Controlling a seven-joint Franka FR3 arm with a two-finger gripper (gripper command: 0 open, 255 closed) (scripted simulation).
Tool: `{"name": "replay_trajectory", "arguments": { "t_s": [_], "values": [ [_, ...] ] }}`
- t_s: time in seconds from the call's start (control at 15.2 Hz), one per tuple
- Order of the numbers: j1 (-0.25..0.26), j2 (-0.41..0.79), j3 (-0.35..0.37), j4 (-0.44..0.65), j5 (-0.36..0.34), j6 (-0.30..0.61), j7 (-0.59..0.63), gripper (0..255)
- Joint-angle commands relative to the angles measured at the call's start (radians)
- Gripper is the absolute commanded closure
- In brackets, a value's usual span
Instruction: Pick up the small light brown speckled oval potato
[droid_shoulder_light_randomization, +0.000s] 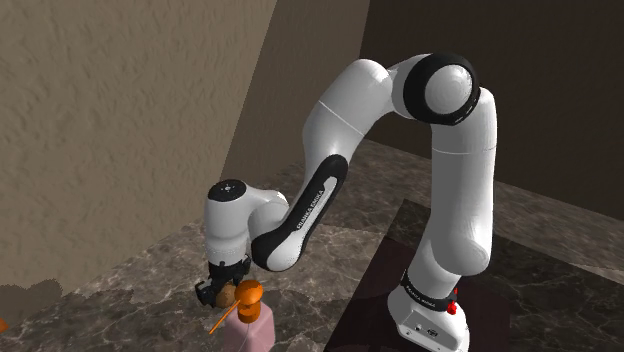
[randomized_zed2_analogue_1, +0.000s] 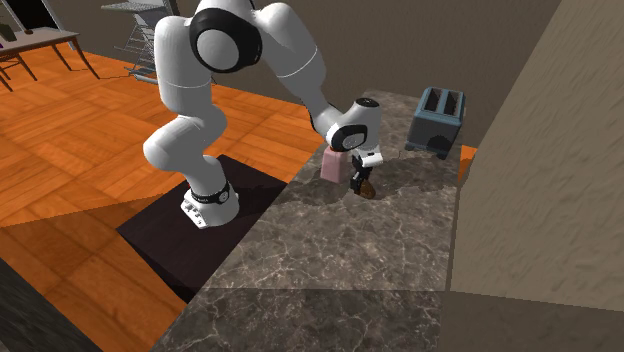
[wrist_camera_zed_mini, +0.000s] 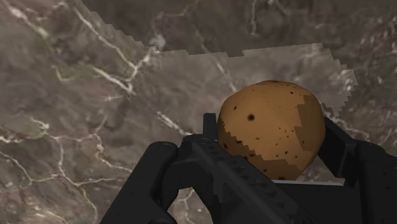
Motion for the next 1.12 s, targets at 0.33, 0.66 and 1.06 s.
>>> {"name": "replay_trajectory", "arguments": {
  "t_s": [0.33, 0.66, 1.06],
  "values": [
    [0.001, 0.002, 0.000, 0.000, -0.001, 0.001, 0.001, 255],
    [-0.030, -0.051, 0.039, -0.009, 0.057, -0.036, -0.042, 255],
    [-0.067, -0.129, 0.090, -0.010, 0.149, -0.099, -0.109, 255]
  ]
}}
